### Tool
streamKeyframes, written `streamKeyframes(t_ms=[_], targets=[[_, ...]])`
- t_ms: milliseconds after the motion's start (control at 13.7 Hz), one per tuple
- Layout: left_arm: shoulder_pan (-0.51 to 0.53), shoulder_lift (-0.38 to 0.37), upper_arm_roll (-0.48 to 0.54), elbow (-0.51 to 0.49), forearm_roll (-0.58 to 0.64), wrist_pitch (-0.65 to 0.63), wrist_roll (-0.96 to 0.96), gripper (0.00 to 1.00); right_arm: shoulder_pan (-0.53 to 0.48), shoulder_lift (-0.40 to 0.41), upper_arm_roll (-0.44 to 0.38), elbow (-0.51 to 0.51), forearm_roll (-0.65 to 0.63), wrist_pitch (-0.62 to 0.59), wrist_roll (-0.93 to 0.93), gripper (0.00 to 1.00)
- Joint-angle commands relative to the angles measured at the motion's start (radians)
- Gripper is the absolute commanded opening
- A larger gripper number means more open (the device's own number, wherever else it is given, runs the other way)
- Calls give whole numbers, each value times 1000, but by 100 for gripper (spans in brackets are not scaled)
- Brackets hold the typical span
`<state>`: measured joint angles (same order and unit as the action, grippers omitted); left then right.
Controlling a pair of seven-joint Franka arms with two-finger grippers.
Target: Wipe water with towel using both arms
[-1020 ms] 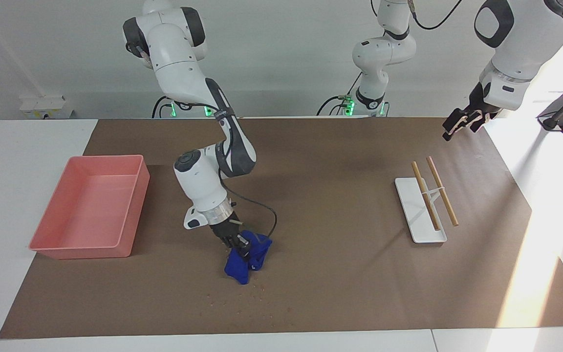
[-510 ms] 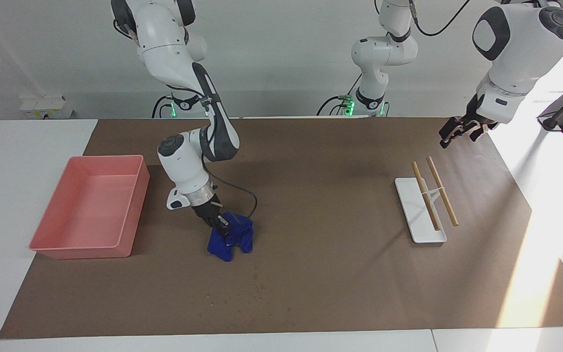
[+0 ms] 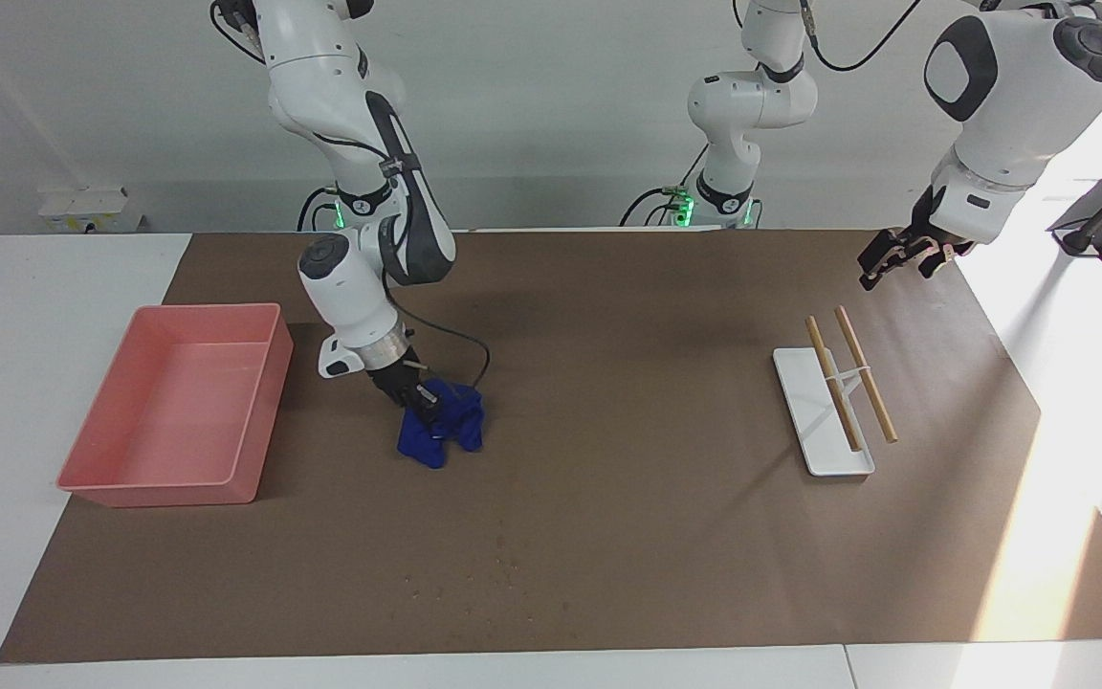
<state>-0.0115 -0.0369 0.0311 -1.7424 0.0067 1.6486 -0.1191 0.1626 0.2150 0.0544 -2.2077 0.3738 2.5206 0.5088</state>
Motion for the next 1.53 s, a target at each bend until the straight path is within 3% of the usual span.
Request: streamKeyframes(t_ms=[0, 364, 583, 947, 1239, 1457], targets=[[-15, -31, 16, -40, 19, 14, 10, 100, -73, -54, 7, -121, -3, -100, -99, 0], [-15, -28, 16, -36, 19, 13, 12, 100, -87, -137, 7, -231, -3, -135, -151, 0], [-15, -28, 16, -32, 19, 10, 27, 100, -89, -187, 5, -204, -3, -192, -151, 0], [-28, -29, 9, -32, 18, 10, 29, 100, -178, -221, 1, 87, -45, -585, -145, 0], [-45, -35, 4, -34, 18, 0, 18, 100, -254, -215, 5, 369, -235, -811, -147, 0], [-44, -37, 4, -32, 16, 10, 18, 100, -293, -209, 4, 485, -401, -873, -275, 0]])
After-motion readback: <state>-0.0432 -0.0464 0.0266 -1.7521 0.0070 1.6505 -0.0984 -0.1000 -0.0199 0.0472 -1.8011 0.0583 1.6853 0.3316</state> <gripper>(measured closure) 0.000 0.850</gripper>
